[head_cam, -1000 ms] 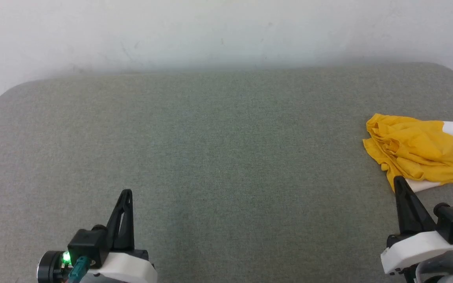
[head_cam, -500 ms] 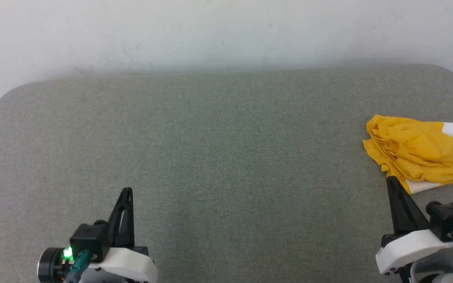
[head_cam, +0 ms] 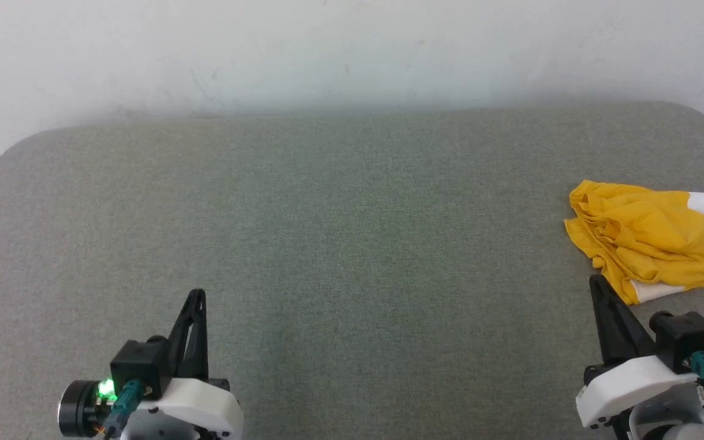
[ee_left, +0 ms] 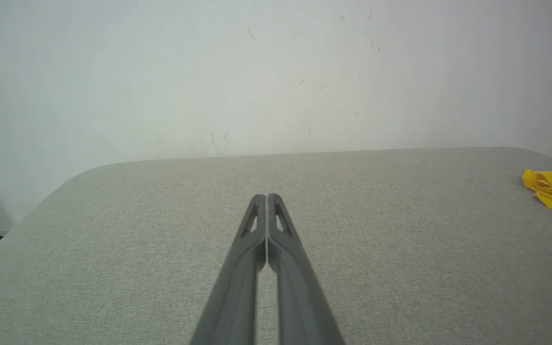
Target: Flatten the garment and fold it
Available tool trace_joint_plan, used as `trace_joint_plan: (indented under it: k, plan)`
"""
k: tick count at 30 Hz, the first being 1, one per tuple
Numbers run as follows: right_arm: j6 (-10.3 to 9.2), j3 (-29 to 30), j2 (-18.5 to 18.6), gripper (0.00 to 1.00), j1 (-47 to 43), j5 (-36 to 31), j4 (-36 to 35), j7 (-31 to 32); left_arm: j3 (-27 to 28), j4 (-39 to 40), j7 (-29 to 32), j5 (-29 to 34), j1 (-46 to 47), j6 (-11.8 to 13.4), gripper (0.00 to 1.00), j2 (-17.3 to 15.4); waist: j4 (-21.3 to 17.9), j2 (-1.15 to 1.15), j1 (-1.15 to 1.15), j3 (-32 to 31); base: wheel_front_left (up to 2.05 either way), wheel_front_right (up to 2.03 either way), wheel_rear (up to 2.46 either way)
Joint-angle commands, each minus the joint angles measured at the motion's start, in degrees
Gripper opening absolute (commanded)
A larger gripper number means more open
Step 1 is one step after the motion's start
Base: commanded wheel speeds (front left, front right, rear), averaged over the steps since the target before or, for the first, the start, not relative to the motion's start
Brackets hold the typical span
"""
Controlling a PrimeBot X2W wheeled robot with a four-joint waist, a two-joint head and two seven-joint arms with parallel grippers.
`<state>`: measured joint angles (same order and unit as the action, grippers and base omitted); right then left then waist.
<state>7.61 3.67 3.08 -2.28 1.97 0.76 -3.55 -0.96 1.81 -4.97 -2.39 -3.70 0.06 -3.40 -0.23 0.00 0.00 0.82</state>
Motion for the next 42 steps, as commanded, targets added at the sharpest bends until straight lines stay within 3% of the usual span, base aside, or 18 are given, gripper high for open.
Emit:
trace_joint_plan:
  k: [1, 42]
  plan:
    - [-0.08, -0.25, -0.14, 0.0, 1.12, -0.47, -0.3, 0.21, 0.25, -0.28, 0.37, 0.65, 1.16, -0.04, 0.0, 0.27, 0.01, 0.0, 0.0, -0.03, 0.0, 0.0, 0.0]
    - [-0.12, -3.67, -0.2, 0.0, 2.28, -1.97, -0.76, 3.55, 0.96, -1.81, 4.97, 2.39, 3.7, -0.06, 0.0, 0.52, 0.23, 0.0, 0.0, -0.82, 0.0, 0.0, 0.0]
